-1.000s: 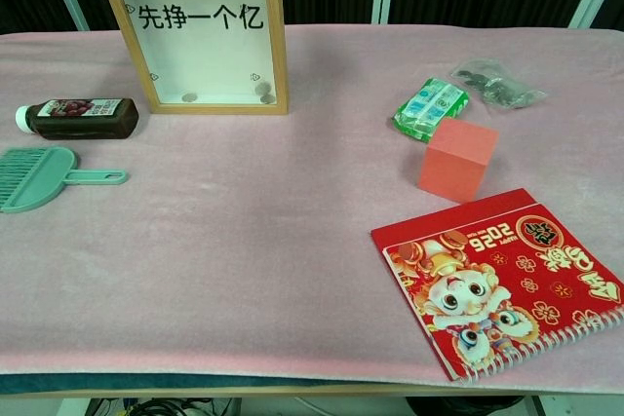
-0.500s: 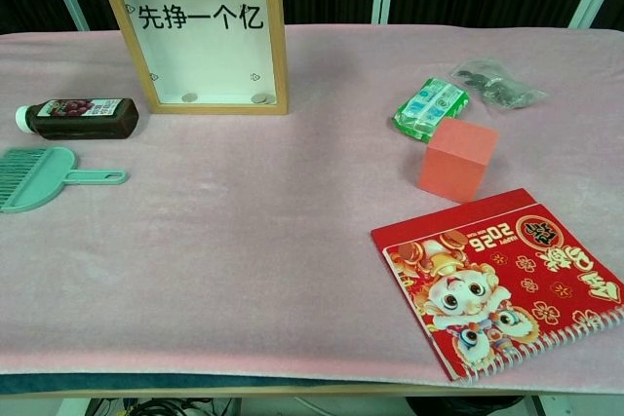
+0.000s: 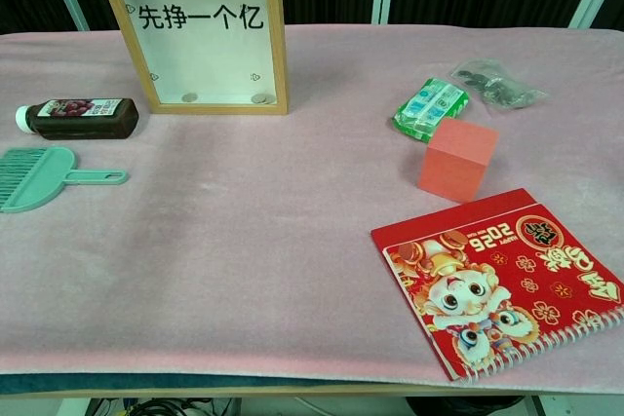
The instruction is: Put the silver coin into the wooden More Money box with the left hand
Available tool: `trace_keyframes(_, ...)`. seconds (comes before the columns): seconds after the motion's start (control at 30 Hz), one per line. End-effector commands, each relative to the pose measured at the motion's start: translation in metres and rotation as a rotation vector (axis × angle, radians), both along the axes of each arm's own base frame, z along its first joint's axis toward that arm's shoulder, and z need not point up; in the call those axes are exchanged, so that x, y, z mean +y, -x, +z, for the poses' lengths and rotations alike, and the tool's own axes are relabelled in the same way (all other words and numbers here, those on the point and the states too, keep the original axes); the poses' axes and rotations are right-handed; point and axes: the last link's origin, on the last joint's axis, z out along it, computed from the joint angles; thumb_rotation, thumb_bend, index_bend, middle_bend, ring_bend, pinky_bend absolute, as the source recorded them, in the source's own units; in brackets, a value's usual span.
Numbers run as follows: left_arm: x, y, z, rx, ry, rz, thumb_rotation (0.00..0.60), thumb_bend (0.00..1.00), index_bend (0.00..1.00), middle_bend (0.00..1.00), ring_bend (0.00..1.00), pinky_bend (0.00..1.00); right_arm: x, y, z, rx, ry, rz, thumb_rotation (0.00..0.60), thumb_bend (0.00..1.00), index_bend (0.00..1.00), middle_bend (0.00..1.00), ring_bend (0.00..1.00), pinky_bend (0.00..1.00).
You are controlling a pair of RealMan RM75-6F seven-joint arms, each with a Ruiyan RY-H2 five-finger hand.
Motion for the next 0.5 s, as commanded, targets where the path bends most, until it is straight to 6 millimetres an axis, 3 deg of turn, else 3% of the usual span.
trace_keyframes(0.03,-0.046,0.041,0.002,-0.066,0.024,0.025,0.6,0.36,0.0,0.0,0.0,0.01,0.0,-0.003,0.001,0.019,0.019,0.047,0.6,0.08,0.13,0.02,0.1,0.2)
trace_keyframes(0.23,-0.071,0.069,-0.013,-0.134,0.074,0.009,0.6,0.36,0.0,0.0,0.0,0.01,0.001,-0.006,0.0,0.036,0.024,0.092,0.6,0.08,0.13,0.02,0.1,0.2)
trace_keyframes(0.5,-0.079,0.074,-0.014,-0.192,0.069,-0.031,0.6,0.36,0.0,0.0,0.0,0.01,-0.001,-0.007,-0.001,0.043,0.04,0.107,0.6,0.08,0.14,0.02,0.1,0.2)
